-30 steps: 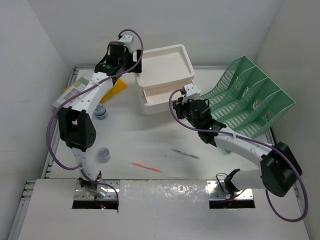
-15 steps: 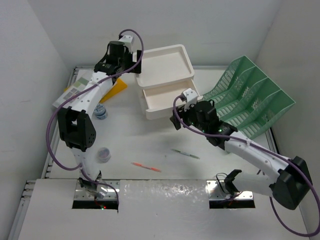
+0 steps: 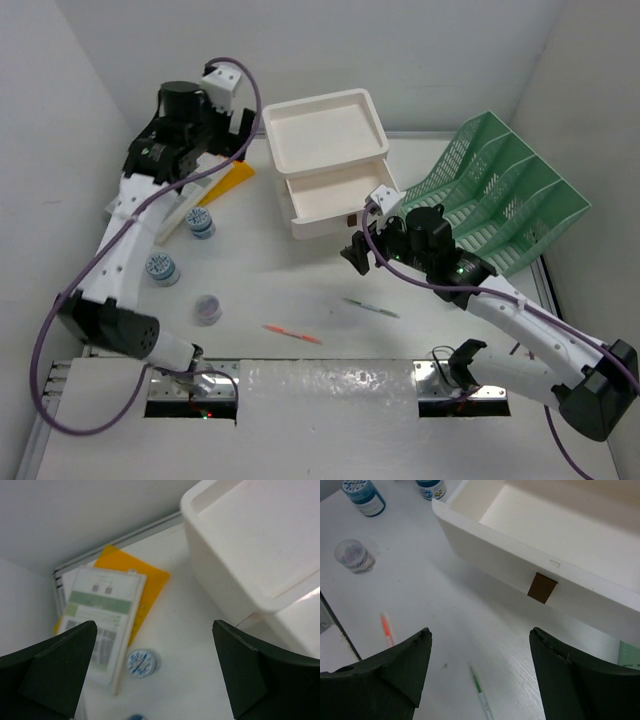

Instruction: Organize the desk

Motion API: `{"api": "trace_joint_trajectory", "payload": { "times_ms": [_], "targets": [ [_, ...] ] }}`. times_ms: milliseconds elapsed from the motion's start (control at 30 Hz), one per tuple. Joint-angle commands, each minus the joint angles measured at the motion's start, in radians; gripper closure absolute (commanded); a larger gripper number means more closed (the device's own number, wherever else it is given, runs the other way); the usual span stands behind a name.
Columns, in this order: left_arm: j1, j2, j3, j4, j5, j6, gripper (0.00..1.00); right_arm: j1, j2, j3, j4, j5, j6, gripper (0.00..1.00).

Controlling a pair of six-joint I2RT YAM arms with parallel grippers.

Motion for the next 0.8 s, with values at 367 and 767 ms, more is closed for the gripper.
{"api": "trace_joint_trajectory", "payload": {
  "times_ms": [367,767],
  "targets": [
    [0.683,-0.289,-0.643,-0.147,0.241,0.419,0.01,0.005,-0.047,-0.027,0.013,-0.089,-0.032,0.23],
    [0.776,-0.112,-0.792,0.006,0.334,0.466,0.00,0.010,0.014,0.002,0.021,-0.066,0.010,0.23]
  ]
}}
